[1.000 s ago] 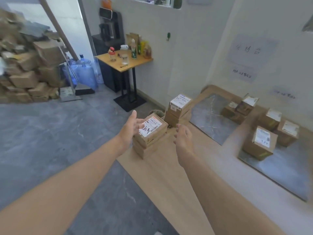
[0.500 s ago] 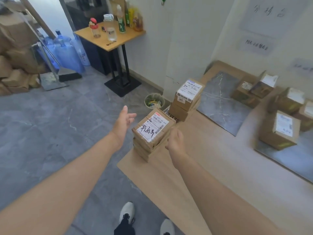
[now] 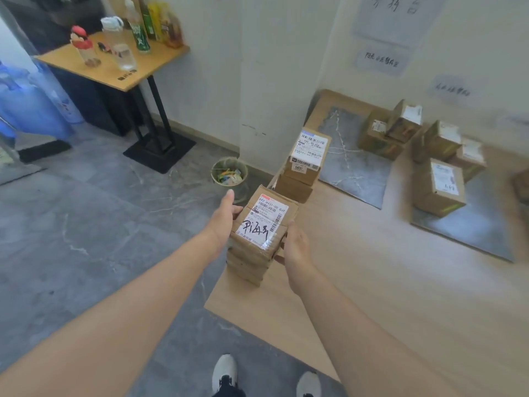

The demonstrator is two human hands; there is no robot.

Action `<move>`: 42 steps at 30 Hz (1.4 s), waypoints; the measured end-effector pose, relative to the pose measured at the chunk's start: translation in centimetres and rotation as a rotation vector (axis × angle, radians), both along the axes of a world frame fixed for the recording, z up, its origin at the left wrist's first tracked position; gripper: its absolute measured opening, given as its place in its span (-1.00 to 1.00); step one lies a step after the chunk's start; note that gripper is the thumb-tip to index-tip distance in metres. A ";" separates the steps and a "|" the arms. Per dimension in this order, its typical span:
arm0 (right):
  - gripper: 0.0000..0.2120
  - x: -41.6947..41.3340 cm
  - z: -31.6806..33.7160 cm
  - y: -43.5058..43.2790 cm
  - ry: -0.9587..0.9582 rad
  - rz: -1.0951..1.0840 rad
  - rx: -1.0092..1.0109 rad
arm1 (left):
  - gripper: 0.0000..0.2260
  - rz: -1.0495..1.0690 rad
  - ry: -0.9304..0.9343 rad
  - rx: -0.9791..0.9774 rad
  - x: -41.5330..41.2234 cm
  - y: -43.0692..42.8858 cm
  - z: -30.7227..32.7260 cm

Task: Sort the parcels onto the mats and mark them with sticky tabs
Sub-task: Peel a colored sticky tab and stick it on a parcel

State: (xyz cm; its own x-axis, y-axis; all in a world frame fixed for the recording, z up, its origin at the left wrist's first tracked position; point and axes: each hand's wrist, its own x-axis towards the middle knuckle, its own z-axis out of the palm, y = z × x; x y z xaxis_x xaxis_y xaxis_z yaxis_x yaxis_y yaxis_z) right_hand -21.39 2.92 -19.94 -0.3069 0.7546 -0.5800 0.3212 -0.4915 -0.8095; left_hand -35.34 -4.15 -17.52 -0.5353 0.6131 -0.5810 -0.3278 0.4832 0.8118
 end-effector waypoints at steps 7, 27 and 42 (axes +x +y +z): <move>-0.60 2.6 5.4 -0.3 0.054 -0.093 0.114 | -0.37 -0.018 0.062 0.081 1.6 1.1 5.3; -0.56 22.2 25.1 4.6 0.178 -0.351 0.504 | -0.35 -0.229 0.155 0.398 19.2 8.7 23.4; -0.53 31.3 28.1 6.4 0.221 -0.422 0.581 | -0.34 -0.375 0.218 0.427 28.6 10.5 27.8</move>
State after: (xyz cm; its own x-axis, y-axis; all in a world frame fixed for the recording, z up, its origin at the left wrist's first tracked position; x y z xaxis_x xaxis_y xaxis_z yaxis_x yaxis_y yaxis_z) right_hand 9.91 9.30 8.12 0.0130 0.9999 -0.0107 -0.0001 -0.0107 -0.9999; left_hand -6.74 6.38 10.26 -0.3170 0.9375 -0.1434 -0.0028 0.1502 0.9886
